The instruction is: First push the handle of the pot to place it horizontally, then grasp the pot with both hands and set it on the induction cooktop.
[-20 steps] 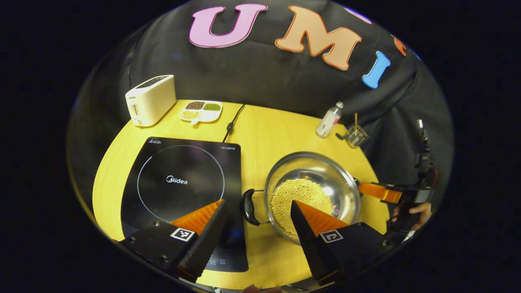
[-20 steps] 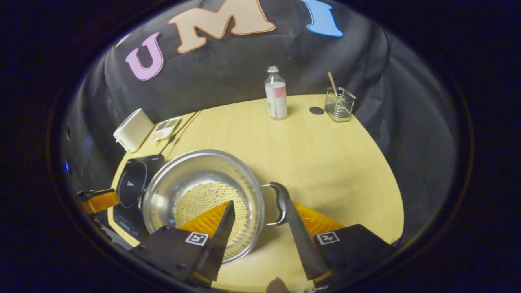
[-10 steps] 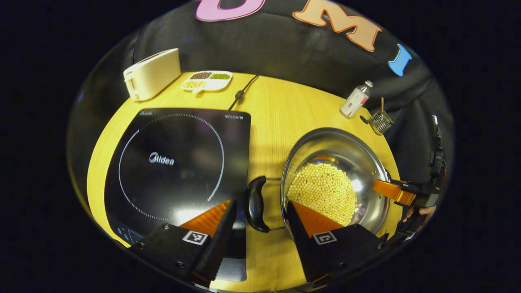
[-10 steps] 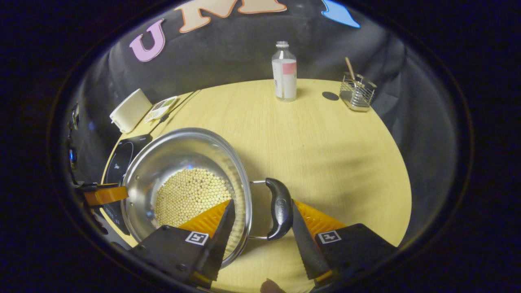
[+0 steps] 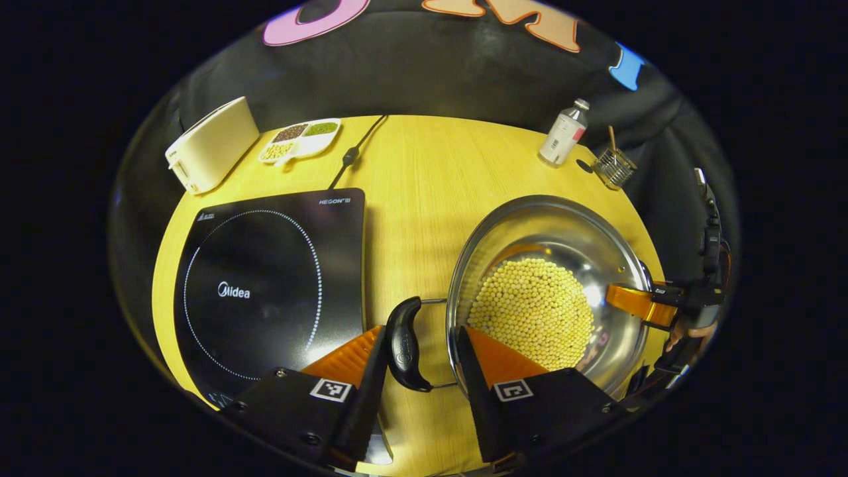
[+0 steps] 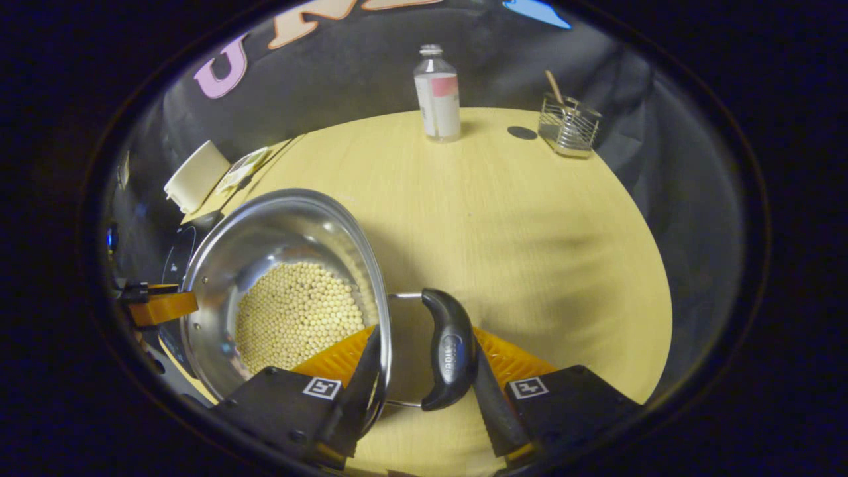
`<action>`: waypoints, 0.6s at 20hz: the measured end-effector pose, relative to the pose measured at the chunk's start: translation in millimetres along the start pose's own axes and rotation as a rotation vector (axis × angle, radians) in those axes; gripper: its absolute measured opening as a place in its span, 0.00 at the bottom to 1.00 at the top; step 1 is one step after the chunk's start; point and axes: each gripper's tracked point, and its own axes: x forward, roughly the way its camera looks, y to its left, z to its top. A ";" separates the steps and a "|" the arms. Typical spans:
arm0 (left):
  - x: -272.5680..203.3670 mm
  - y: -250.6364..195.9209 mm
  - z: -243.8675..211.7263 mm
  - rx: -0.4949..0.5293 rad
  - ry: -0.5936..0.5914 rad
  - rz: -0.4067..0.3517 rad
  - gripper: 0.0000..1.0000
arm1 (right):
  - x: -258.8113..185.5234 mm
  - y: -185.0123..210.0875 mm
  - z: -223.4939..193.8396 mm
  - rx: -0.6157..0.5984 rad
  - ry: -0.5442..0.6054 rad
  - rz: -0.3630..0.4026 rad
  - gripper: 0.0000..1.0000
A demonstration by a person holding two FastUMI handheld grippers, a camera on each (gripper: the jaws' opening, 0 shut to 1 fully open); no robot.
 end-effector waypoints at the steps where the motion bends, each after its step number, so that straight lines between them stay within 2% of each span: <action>1: 7.2 2.8 -3.4 -0.007 0.014 0.013 0.64 | 4.0 -1.1 -0.5 -0.001 -0.002 -0.004 0.66; 3: 10.1 3.4 -3.8 -0.014 0.023 0.024 0.64 | 5.5 -2.5 -1.6 -0.008 -0.005 -0.027 0.65; 4: 11.9 3.0 -2.9 -0.015 0.020 0.019 0.65 | 5.4 -2.3 -0.2 -0.005 -0.008 -0.029 0.70; 6: 16.9 2.0 -6.0 -0.031 0.026 0.001 0.64 | 5.9 -2.4 0.1 0.051 0.003 -0.019 0.62; 8: 17.5 2.9 -5.2 -0.055 0.020 -0.003 0.63 | 7.2 -1.1 -1.4 0.088 0.022 -0.003 0.64; 9: 16.2 2.9 -6.4 -0.056 0.024 -0.005 0.61 | 3.5 -0.9 -0.3 0.094 0.025 -0.003 0.56; 11: 8.2 4.6 -9.4 -0.057 0.035 0.010 0.58 | -1.0 1.9 0.0 0.120 0.040 -0.001 0.54; 12: -0.1 4.5 -1.7 -0.069 -0.007 0.008 0.57 | -7.0 3.9 6.8 0.120 0.026 0.016 0.51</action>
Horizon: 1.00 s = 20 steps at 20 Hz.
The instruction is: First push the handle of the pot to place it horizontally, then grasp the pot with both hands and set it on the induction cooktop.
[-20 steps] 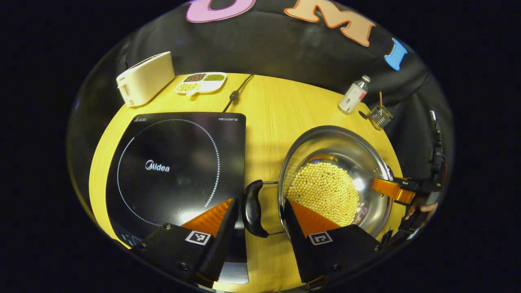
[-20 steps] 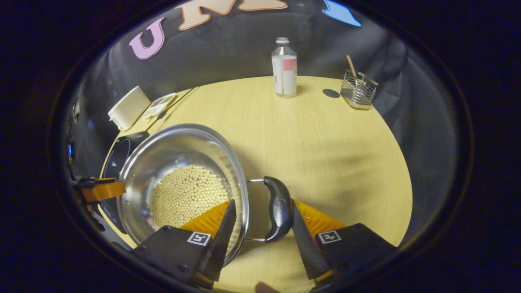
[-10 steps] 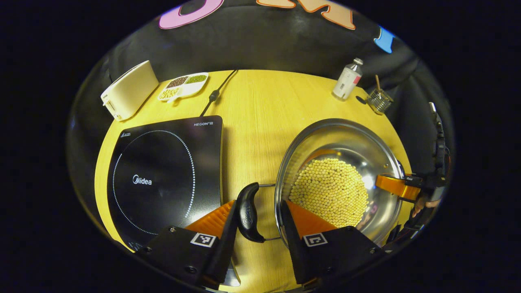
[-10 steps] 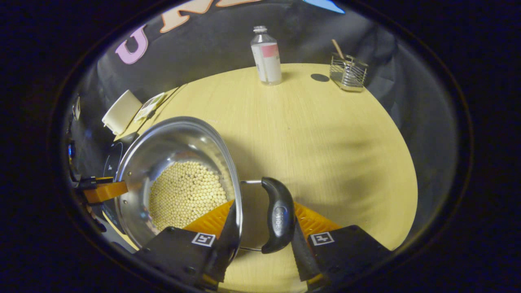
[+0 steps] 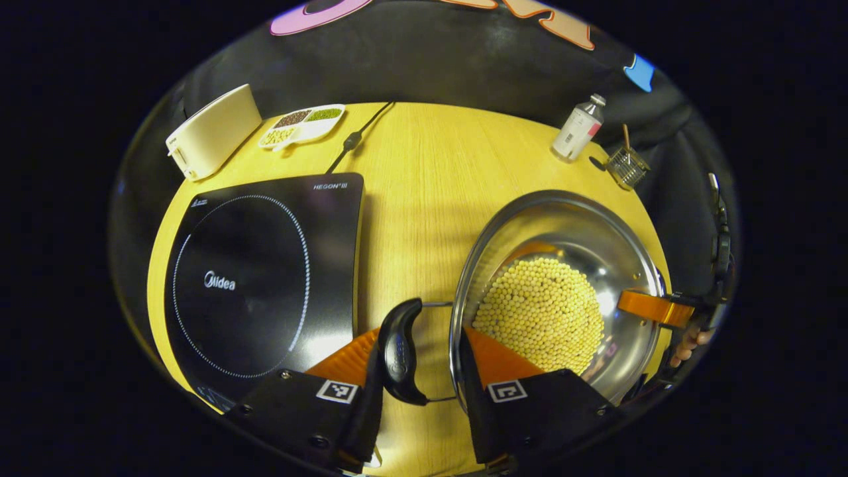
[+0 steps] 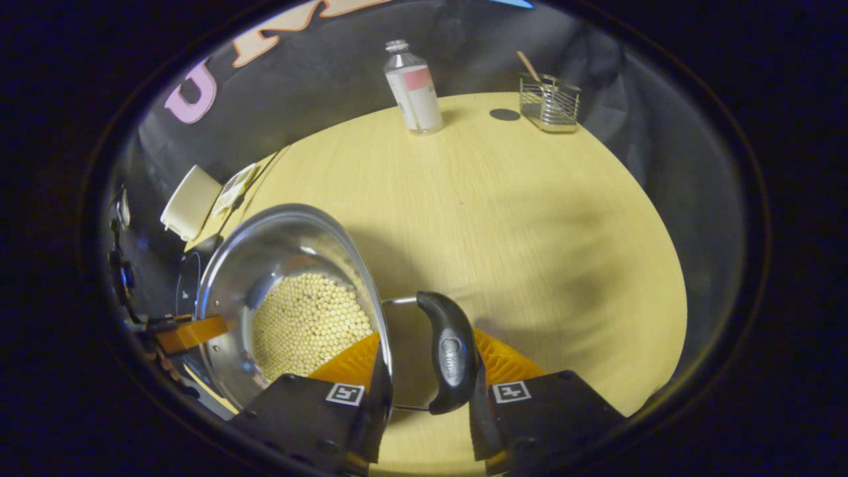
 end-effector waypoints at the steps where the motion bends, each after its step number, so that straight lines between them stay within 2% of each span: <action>1: -10.5 2.3 4.5 0.005 -0.022 -0.006 0.57 | -6.1 5.8 5.0 0.009 -0.019 0.022 0.55; 2: -21.4 6.2 5.6 0.013 -0.029 -0.009 0.56 | -17.3 13.1 1.9 0.012 -0.017 0.038 0.51; 6: -59.3 32.8 3.4 -0.016 -0.030 0.017 0.58 | -33.2 46.8 -3.8 0.001 -0.022 0.073 0.50; 13: -92.4 115.0 -9.9 -0.057 -0.014 0.056 0.56 | -34.4 132.6 -26.2 -0.026 0.022 0.141 0.50; 16: -92.1 153.7 -8.2 -0.076 -0.016 0.055 0.58 | -27.3 168.8 -30.9 -0.044 0.037 0.137 0.50; 17: -89.9 166.9 -7.3 -0.086 -0.013 0.050 0.58 | -24.1 181.5 -30.0 -0.049 0.039 0.128 0.55; 18: -89.0 179.3 -6.2 -0.097 -0.004 0.044 0.57 | -21.3 193.1 -30.9 -0.053 0.043 0.116 0.49; 20: -85.9 203.3 -1.0 -0.076 -0.001 0.030 0.58 | -18.1 216.9 -33.0 -0.068 0.054 0.096 0.50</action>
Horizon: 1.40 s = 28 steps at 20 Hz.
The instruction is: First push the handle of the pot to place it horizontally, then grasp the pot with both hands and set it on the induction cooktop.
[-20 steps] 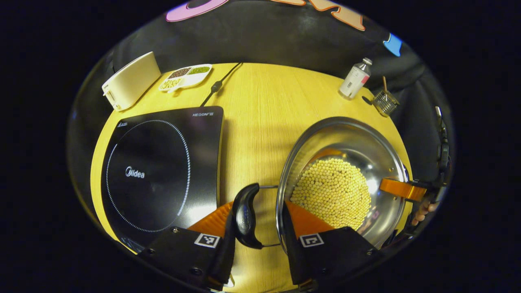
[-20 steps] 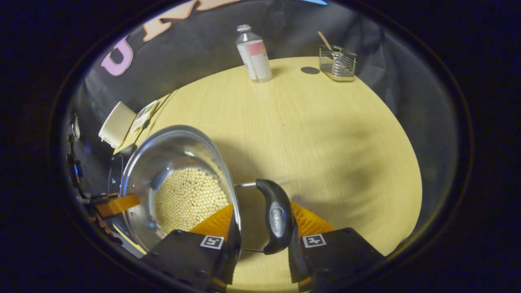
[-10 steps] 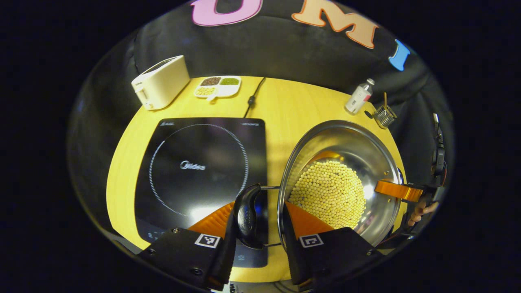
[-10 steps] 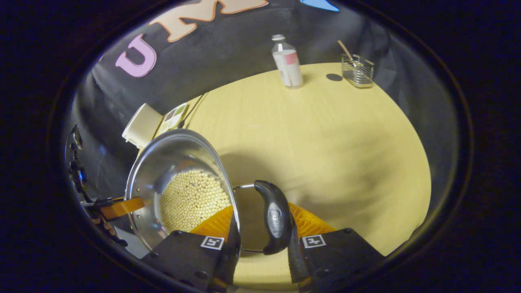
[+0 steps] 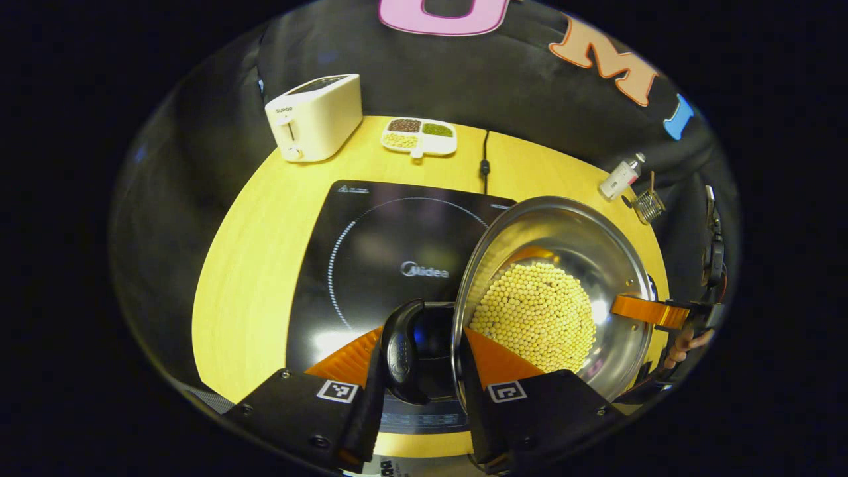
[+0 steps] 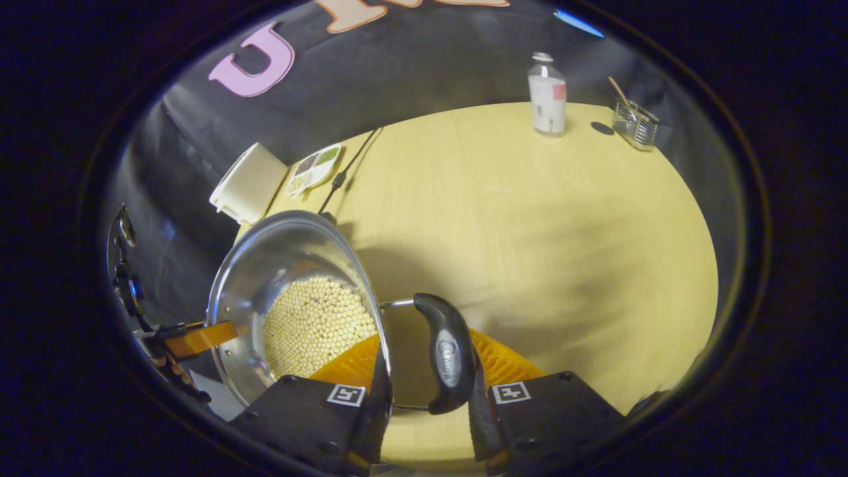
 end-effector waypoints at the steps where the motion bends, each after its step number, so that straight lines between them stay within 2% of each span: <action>1: 2.0 11.3 5.9 0.012 -0.009 -0.010 0.57 | 2.9 10.9 0.2 -0.002 0.007 -0.010 0.49; 3: 6.7 34.3 14.2 0.022 -0.007 -0.034 0.56 | 7.2 30.9 -0.9 0.012 0.016 -0.034 0.50; 9: 22.3 85.1 58.2 0.098 -0.119 -0.068 0.57 | 24.2 83.9 12.8 0.013 0.022 -0.087 0.50; 10: 23.2 92.6 63.9 0.106 -0.141 -0.065 0.57 | 27.5 92.5 13.8 0.009 0.020 -0.091 0.54; 11: 25.1 98.2 67.8 0.110 -0.154 -0.064 0.57 | 30.6 98.1 15.7 0.001 0.012 -0.095 0.50; 12: 26.4 104.0 72.4 0.113 -0.170 -0.066 0.58 | 31.9 103.0 15.7 -0.002 0.002 -0.099 0.54; 16: 22.8 108.3 75.0 0.123 -0.206 -0.077 0.59 | 36.0 108.0 14.3 -0.018 -0.022 -0.102 0.51; 20: 24.9 107.9 76.3 0.121 -0.235 -0.078 0.59 | 34.0 107.3 16.0 -0.035 -0.059 -0.113 0.54; 21: 26.3 108.3 76.8 0.126 -0.243 -0.073 0.63 | 36.8 106.6 17.5 -0.035 -0.058 -0.111 0.55; 22: 26.4 108.7 79.3 0.139 -0.256 -0.072 0.63 | 33.6 107.2 16.6 -0.026 -0.053 -0.114 0.59; 23: 27.4 108.0 79.2 0.147 -0.258 -0.067 0.63 | 33.0 106.6 18.1 -0.022 -0.054 -0.122 0.55; 24: 28.9 114.1 69.6 0.146 -0.213 -0.033 0.65 | 31.6 103.3 17.2 -0.041 -0.059 -0.140 0.61; 26: 27.3 116.0 73.1 0.122 -0.239 -0.011 0.79 | 26.4 101.5 11.1 -0.098 -0.053 -0.150 0.72; 27: 23.5 113.7 74.7 0.104 -0.254 -0.012 0.86 | 23.3 104.2 8.2 -0.113 -0.051 -0.142 0.86; 28: 19.3 112.9 74.3 0.094 -0.268 -0.015 0.86 | 17.9 106.5 7.2 -0.122 -0.063 -0.134 1.00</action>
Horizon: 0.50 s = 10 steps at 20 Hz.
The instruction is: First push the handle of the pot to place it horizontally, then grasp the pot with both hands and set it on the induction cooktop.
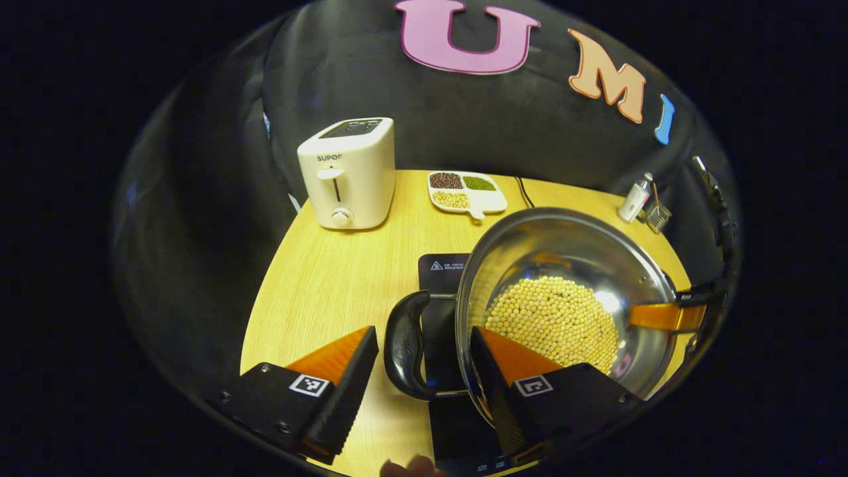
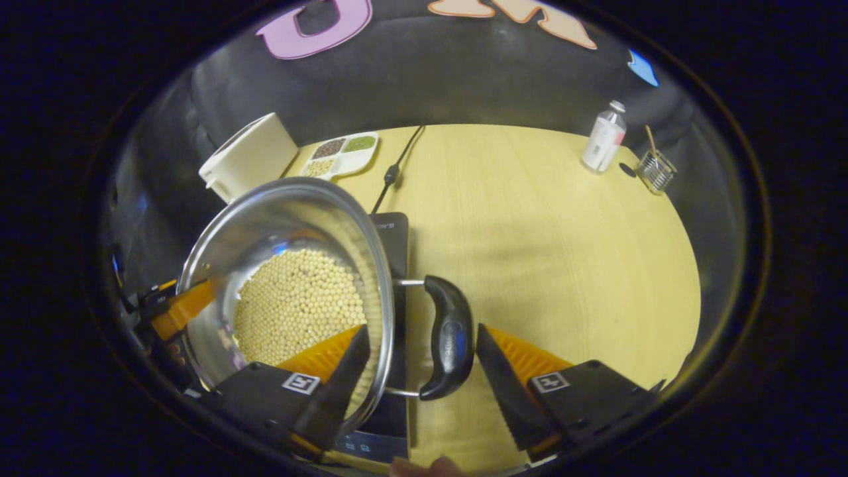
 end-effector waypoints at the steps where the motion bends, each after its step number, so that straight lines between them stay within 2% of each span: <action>1: -4.3 -1.6 -0.7 -0.007 0.000 -0.004 0.85 | -4.5 0.1 1.6 -0.002 -0.011 0.005 1.00; 4: -20.1 -14.6 4.6 -0.046 -0.034 -0.020 0.85 | -16.3 -9.6 7.0 -0.002 -0.050 -0.012 0.95; 5: -25.6 -13.4 6.0 -0.054 -0.043 -0.005 0.85 | -19.9 -13.3 10.2 0.001 -0.062 -0.013 1.00; 6: -31.4 -13.5 8.1 -0.056 -0.056 0.009 0.86 | -24.6 -16.1 13.8 0.009 -0.079 -0.009 0.95; 10: -68.1 -17.7 38.0 -0.026 -0.154 0.091 0.90 | -46.8 -31.0 32.3 0.032 -0.149 0.043 0.99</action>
